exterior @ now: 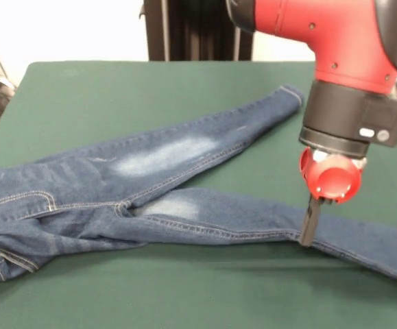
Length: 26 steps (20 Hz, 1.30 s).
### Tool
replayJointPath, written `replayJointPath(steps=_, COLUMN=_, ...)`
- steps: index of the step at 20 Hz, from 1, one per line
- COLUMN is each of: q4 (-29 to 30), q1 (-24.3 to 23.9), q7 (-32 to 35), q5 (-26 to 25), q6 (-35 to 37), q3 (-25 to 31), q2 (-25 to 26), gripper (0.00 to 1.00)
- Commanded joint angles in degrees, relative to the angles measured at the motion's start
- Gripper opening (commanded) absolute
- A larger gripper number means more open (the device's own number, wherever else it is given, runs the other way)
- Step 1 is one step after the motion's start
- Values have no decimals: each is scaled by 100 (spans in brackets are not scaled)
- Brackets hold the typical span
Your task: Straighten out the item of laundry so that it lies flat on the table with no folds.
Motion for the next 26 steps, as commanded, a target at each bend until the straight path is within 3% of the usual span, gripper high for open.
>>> replayJointPath(steps=1, q4=622, q1=37, q7=845, q5=221, q6=-766, q3=100, q2=-309, gripper=0)
replayJointPath(steps=12, q4=653, q1=101, q7=794, q5=346, q6=-1459, q3=177, q2=-28, gripper=0)
replayJointPath(steps=20, q4=466, q1=358, q7=750, q5=952, q6=-1733, q3=-70, q2=421, gripper=0)
replayJointPath(steps=26, q4=506, q1=394, q7=632, q5=1169, q6=-1866, q3=-60, q2=489, gripper=0)
